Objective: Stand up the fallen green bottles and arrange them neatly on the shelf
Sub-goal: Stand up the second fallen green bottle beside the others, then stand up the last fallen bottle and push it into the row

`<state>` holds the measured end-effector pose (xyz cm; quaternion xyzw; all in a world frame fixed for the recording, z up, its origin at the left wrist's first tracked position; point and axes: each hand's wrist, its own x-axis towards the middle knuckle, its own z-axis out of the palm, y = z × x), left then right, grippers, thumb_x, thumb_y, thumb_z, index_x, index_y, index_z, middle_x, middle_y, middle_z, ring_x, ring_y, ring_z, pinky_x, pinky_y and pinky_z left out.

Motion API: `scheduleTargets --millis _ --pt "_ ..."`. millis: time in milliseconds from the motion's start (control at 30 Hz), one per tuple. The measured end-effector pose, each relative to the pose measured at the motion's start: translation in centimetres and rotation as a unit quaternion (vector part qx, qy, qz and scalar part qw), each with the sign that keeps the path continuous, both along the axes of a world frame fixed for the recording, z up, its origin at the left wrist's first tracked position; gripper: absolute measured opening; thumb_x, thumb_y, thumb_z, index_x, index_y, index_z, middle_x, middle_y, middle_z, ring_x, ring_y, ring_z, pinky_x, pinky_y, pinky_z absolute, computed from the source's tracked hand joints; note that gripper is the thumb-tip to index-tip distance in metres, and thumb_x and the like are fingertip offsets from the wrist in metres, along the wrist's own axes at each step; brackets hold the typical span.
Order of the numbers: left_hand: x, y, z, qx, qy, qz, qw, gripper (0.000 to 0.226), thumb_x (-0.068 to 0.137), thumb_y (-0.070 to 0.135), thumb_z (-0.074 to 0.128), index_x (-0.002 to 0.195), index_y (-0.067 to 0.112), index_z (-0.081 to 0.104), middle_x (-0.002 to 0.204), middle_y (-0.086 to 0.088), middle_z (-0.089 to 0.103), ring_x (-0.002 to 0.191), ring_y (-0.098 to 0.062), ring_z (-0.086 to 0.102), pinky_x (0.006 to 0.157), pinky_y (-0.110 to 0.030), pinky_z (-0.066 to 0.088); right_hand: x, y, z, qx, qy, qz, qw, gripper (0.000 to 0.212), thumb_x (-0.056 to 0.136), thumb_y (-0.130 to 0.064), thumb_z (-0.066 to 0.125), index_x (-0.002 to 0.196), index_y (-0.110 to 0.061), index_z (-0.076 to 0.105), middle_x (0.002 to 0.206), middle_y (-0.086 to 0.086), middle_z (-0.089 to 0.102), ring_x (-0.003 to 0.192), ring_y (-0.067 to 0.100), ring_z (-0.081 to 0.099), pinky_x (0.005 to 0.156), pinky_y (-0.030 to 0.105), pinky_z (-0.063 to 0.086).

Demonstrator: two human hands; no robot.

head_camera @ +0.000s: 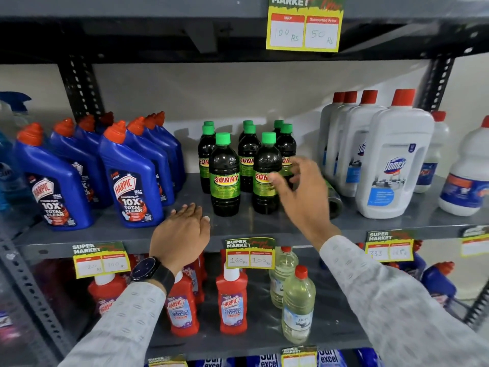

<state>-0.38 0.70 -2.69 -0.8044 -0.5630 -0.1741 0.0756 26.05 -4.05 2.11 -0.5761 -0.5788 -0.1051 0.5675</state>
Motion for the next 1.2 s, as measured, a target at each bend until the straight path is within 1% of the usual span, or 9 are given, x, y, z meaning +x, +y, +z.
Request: scheduleTargets --millis 100,233,333,533,600,733,900,1100,1200 --pt "0.0 -0.2 0.0 0.010 0.006 0.004 1.000 0.056 0.106 0.037 0.025 0.153 0.011 0.043 0.162 -0.008 0.039 0.152 -0.020 0.035 0.126 -0.037 0.021 2.4 0.1 3.2 0.039 -0.066 -0.108 0.991 0.029 0.096 -0.030 0.061 0.120 -0.014 0.064 0.116 0.007 0.063 0.092 0.022 0.064 0.081 0.038 0.054" --pt "0.0 -0.1 0.0 0.007 0.009 0.003 1.000 0.057 0.106 0.038 0.024 0.153 0.011 0.042 0.162 -0.008 0.039 0.151 -0.020 0.035 0.125 -0.037 0.022 6.2 1.6 6.1 -0.285 -0.075 -0.152 0.944 0.025 0.086 -0.023 0.066 0.103 -0.008 0.058 0.117 0.020 0.063 0.093 0.037 0.057 0.079 0.039 0.046" --pt "0.1 -0.1 0.0 0.009 0.004 0.002 1.000 0.058 0.106 0.038 0.024 0.153 0.011 0.043 0.162 -0.007 0.040 0.151 -0.019 0.035 0.126 -0.038 0.022 7.3 2.2 5.2 -0.450 -0.063 -0.120 0.883 0.042 0.076 -0.036 0.085 0.097 -0.014 0.055 0.114 0.013 0.063 0.104 0.036 0.061 0.080 0.036 0.045" --pt "0.0 -0.4 0.1 0.009 0.001 -0.002 1.000 0.058 0.106 0.039 0.022 0.153 0.011 0.043 0.162 -0.008 0.041 0.151 -0.019 0.036 0.126 -0.039 0.022 8.4 2.9 3.7 -0.478 -0.007 -0.125 0.869 0.073 0.059 -0.045 0.090 0.119 -0.015 0.064 0.130 0.014 0.063 0.104 0.031 0.059 0.087 0.038 0.051" --pt "0.0 -0.4 0.1 0.008 0.001 -0.003 1.000 0.059 0.106 0.039 0.021 0.154 0.012 0.042 0.162 -0.007 0.039 0.152 -0.019 0.035 0.126 -0.038 0.021 8.6 3.0 3.5 -0.471 0.035 -0.117 0.874 0.084 0.058 -0.042 0.092 0.130 -0.010 0.061 0.127 0.013 0.062 0.111 0.034 0.061 0.092 0.041 0.053" --pt "0.1 -0.2 0.2 0.003 -0.012 -0.004 1.000 0.058 0.106 0.038 0.022 0.154 0.011 0.042 0.163 -0.008 0.039 0.152 -0.019 0.033 0.126 -0.037 0.019 8.6 2.8 3.4 -0.406 0.161 -0.060 0.898 0.083 0.065 -0.030 0.092 0.133 -0.006 0.052 0.099 0.006 0.058 0.093 0.027 0.061 0.071 0.034 0.049" --pt "0.0 0.1 -0.2 0.012 -0.003 0.001 1.000 0.058 0.106 0.039 0.023 0.152 0.011 0.044 0.162 -0.008 0.040 0.151 -0.020 0.036 0.126 -0.037 0.022 7.8 2.2 4.8 -0.195 0.265 0.049 0.943 0.082 0.059 -0.026 0.095 0.127 -0.011 0.052 0.110 0.007 0.070 0.103 0.029 0.070 0.084 0.042 0.058" --pt "0.0 0.0 -0.2 0.008 -0.003 -0.001 1.000 0.068 0.101 0.044 0.013 0.153 0.011 0.043 0.162 -0.007 0.039 0.152 -0.019 0.035 0.126 -0.037 0.022 5.5 1.4 4.8 -0.042 0.206 0.046 0.977 0.082 0.055 -0.021 0.102 0.118 -0.022 0.050 0.107 -0.008 0.069 0.095 0.009 0.068 0.081 0.028 0.053" --pt "-0.1 0.2 -0.2 0.001 -0.006 -0.001 1.000 0.060 0.105 0.041 0.020 0.155 0.012 0.040 0.164 -0.006 0.036 0.153 -0.018 0.031 0.126 -0.037 0.019 4.9 1.8 2.8 -0.034 0.189 0.013 0.981 0.086 0.055 -0.017 0.102 0.119 -0.018 0.044 0.111 -0.004 0.063 0.098 0.015 0.064 0.083 0.028 0.048"
